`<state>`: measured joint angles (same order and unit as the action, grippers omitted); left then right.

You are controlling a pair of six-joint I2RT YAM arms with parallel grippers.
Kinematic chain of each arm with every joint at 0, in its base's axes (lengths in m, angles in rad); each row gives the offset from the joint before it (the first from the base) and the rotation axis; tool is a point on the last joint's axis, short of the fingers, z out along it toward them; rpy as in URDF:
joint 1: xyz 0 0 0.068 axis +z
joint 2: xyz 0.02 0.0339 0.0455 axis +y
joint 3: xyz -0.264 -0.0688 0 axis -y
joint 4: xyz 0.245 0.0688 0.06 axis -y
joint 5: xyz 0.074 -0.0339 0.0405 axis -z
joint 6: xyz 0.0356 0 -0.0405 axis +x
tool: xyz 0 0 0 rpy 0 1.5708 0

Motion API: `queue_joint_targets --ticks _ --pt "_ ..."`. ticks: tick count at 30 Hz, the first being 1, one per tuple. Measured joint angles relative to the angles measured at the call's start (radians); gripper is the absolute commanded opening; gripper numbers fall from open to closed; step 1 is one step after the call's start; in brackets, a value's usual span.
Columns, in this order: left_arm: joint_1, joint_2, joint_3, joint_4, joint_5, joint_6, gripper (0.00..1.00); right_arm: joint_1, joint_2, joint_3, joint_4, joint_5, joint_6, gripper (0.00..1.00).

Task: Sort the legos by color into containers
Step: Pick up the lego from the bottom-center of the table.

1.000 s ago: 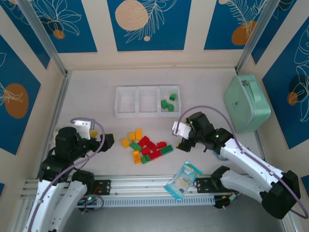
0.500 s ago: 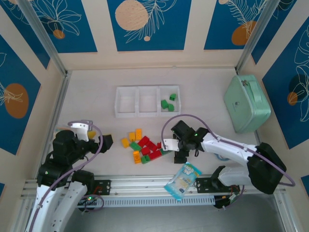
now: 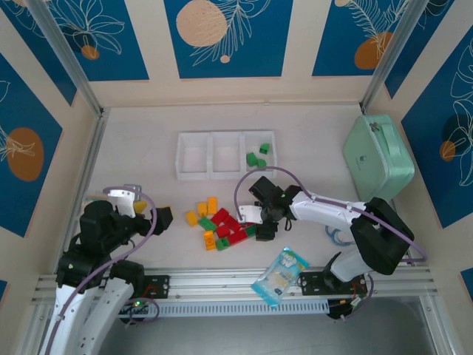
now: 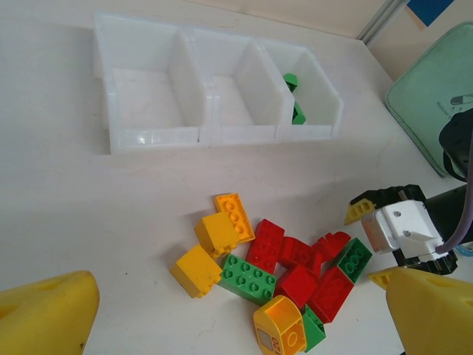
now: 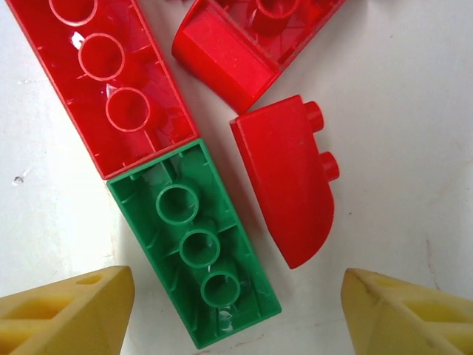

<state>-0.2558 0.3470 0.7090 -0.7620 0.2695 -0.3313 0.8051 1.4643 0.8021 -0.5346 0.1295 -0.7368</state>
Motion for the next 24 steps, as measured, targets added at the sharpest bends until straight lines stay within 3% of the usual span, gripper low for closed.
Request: queue_joint_targets --ticks 11,18,24 --pt "0.000 -0.012 -0.001 0.000 0.000 0.000 0.99 0.058 0.057 0.000 -0.038 -0.020 0.015 0.65" --pt "0.000 -0.014 -0.002 0.000 0.000 0.000 1.00 0.056 0.084 0.001 -0.032 0.017 0.037 0.50" --pt "0.000 -0.019 -0.002 0.000 0.000 0.000 0.99 0.042 0.084 0.001 -0.039 0.016 0.042 0.43"
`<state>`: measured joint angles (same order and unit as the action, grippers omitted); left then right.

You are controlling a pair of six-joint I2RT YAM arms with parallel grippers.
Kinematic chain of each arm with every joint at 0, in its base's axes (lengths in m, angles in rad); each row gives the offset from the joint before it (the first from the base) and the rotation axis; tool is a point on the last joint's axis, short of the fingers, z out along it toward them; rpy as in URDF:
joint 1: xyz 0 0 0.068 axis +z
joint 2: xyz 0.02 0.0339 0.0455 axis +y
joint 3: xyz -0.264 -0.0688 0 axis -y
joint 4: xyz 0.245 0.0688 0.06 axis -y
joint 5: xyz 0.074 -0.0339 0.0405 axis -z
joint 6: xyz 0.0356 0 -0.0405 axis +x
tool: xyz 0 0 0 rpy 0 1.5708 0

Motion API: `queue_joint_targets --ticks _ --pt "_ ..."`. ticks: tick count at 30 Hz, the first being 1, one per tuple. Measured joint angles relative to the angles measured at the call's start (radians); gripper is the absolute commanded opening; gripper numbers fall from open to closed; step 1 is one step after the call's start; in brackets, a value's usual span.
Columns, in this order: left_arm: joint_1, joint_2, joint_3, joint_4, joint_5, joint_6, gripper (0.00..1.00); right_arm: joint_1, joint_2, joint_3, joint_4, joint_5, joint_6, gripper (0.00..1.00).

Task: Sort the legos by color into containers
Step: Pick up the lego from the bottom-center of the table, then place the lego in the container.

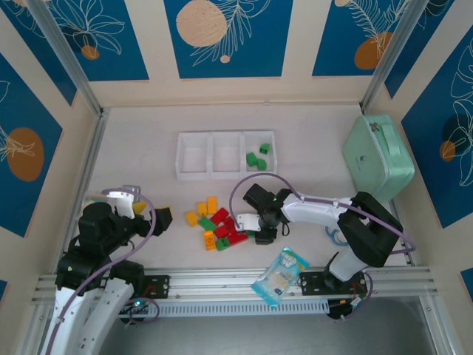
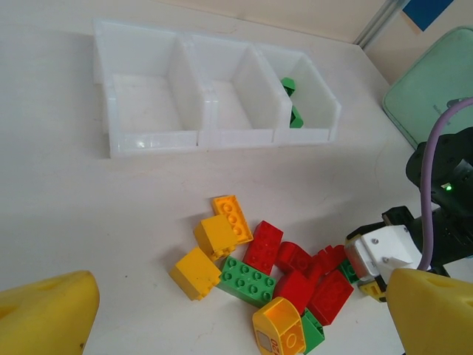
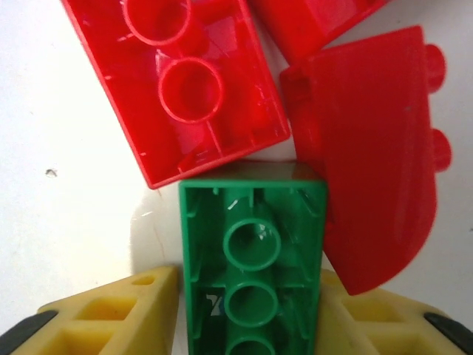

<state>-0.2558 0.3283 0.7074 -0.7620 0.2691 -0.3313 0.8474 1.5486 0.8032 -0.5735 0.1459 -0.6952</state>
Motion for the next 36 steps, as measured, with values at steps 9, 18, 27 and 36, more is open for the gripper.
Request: queue_joint_targets --ticks 9,18,27,36 --pt "0.000 0.000 0.000 0.000 0.002 0.000 0.99 -0.011 -0.095 -0.002 -0.123 0.002 -0.027 0.18" --pt "0.000 0.000 0.000 0.000 0.008 0.000 0.99 -0.051 -0.390 0.002 -0.137 -0.080 -0.024 0.19" --pt "0.000 0.002 0.000 0.000 0.011 0.000 0.99 -0.270 -0.383 0.182 0.025 -0.204 0.147 0.13" --pt "0.000 0.016 -0.001 0.005 0.015 0.000 0.99 -0.422 0.021 0.471 0.110 -0.148 0.369 0.12"
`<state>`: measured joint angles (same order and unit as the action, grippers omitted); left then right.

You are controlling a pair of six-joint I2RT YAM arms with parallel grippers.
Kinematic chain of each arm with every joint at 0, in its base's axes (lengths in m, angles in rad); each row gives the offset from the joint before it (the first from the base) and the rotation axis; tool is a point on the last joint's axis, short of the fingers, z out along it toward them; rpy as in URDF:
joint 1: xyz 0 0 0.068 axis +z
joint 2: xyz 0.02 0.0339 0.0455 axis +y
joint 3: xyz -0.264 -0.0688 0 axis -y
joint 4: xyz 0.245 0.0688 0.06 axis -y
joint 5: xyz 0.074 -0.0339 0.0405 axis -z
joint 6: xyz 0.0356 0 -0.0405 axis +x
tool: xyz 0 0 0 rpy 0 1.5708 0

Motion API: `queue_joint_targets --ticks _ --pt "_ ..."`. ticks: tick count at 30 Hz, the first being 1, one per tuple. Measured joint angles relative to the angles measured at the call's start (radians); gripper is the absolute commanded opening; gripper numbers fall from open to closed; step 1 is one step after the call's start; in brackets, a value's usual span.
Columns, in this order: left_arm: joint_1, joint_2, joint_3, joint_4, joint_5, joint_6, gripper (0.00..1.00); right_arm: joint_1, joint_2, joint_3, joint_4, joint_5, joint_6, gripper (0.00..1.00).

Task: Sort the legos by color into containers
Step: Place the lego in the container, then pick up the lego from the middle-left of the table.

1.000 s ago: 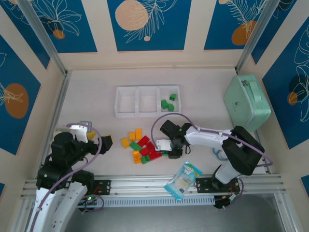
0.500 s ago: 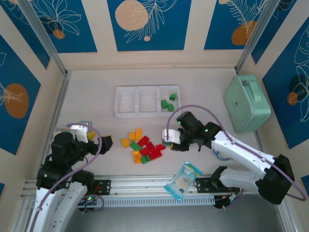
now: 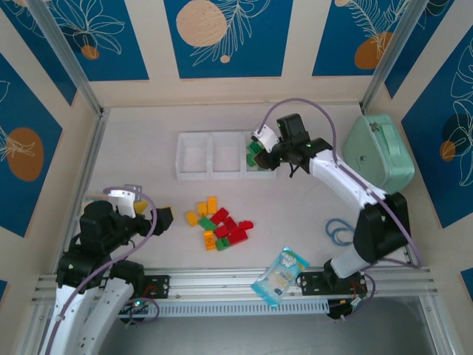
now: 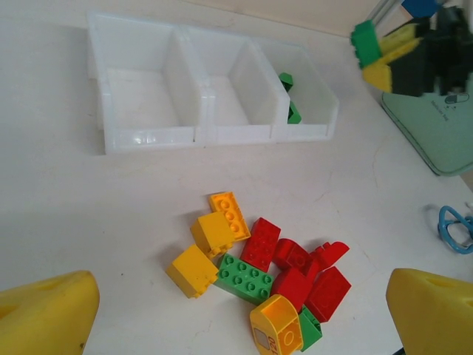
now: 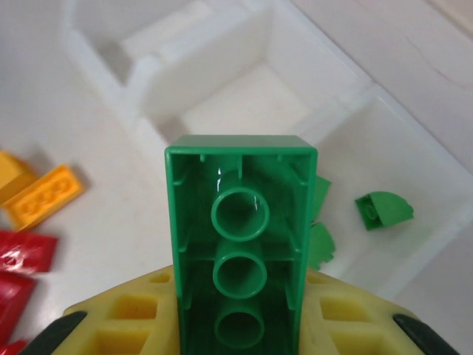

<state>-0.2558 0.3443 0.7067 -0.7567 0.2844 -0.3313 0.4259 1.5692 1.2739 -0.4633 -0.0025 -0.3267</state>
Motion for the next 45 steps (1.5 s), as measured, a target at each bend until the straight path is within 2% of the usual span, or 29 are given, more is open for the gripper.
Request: queue_joint_targets --ticks 8,13,20,23,26,33,37,41,42,44,45 --pt "0.000 0.000 -0.003 0.010 0.004 0.000 0.99 -0.036 0.256 0.196 0.006 0.055 0.097 0.11" --pt "0.000 0.000 -0.003 0.010 0.011 0.000 1.00 -0.037 0.335 0.256 0.008 0.064 0.128 0.13" --pt "0.000 0.008 -0.003 0.012 0.028 0.000 0.99 -0.052 0.388 0.261 0.007 0.069 0.157 0.36" --pt "0.000 0.034 -0.003 0.013 0.033 0.000 0.99 -0.061 0.388 0.259 0.016 0.069 0.171 0.54" --pt "0.000 0.060 -0.003 0.013 0.037 0.000 0.99 -0.064 0.385 0.239 0.038 0.077 0.182 0.65" --pt "0.000 0.090 -0.003 0.013 0.032 0.000 0.99 -0.059 0.305 0.165 0.057 0.101 0.212 0.75" --pt "-0.001 0.111 -0.002 0.007 0.010 -0.001 1.00 -0.043 0.179 0.099 0.083 0.129 0.232 0.79" --pt "-0.025 0.150 0.021 -0.024 -0.031 -0.011 0.96 -0.029 0.016 0.017 0.091 0.165 0.273 0.80" --pt "-0.050 0.160 0.032 -0.036 -0.049 -0.019 0.95 -0.029 -0.029 -0.004 0.088 0.178 0.290 0.83" --pt "-0.111 0.180 0.055 -0.063 -0.088 -0.047 0.93 -0.040 -0.100 -0.037 0.072 0.201 0.335 0.97" --pt "-0.150 0.197 0.068 -0.081 -0.111 -0.067 0.92 -0.053 -0.132 -0.053 0.059 0.209 0.367 0.99"
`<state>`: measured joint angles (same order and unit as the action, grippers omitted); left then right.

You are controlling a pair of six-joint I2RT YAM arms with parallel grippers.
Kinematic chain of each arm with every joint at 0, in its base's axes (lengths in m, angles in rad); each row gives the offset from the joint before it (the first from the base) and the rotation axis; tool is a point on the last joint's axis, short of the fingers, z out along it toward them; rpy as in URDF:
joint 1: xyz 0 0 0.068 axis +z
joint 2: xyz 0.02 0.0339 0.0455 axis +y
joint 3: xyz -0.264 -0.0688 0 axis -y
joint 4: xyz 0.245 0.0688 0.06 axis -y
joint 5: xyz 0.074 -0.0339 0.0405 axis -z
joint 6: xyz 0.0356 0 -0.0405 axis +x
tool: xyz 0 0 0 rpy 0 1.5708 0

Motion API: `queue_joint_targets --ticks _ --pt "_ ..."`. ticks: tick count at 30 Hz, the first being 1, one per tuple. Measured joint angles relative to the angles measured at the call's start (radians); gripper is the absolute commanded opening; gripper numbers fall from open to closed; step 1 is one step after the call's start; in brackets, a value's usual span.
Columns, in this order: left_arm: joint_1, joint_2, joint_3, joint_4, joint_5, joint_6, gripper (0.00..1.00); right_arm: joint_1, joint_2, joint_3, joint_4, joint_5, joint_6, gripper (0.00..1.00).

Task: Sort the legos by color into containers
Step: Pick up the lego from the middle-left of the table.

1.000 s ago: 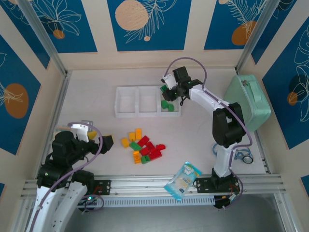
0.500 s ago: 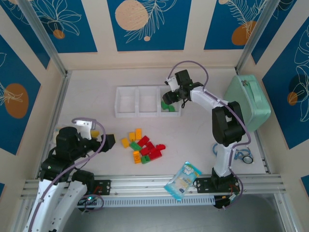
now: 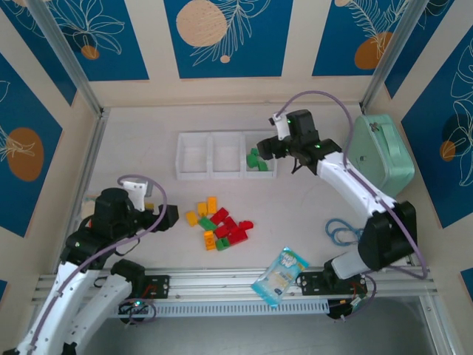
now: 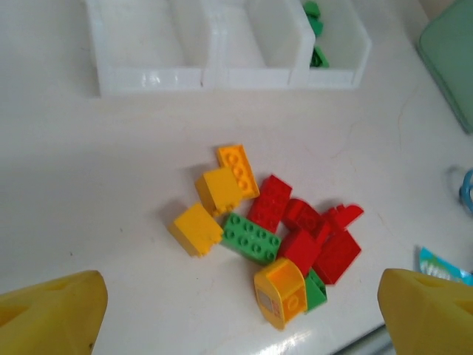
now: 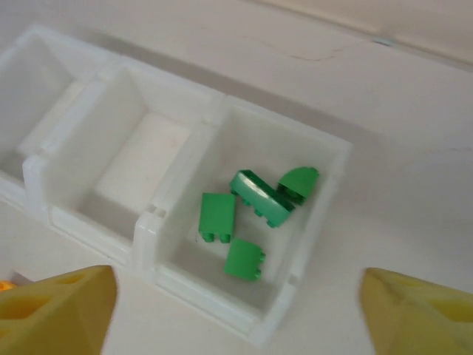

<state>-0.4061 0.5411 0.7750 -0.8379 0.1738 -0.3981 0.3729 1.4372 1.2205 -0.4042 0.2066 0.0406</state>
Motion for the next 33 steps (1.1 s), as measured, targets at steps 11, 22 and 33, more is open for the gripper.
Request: queue_joint_targets --ticks 11,22,33 --pt "-0.563 0.423 0.008 -0.057 -0.279 -0.379 0.90 -0.200 -0.280 -0.229 -0.136 -0.142 0.253 0.99" --pt "-0.718 0.858 0.079 0.050 -0.371 -0.612 0.87 -0.150 -0.253 -0.268 -0.146 -0.282 0.268 0.99" --pt "-0.675 0.861 -0.027 0.173 -0.376 -0.694 0.61 -0.150 -0.202 -0.269 -0.136 -0.294 0.268 1.00"
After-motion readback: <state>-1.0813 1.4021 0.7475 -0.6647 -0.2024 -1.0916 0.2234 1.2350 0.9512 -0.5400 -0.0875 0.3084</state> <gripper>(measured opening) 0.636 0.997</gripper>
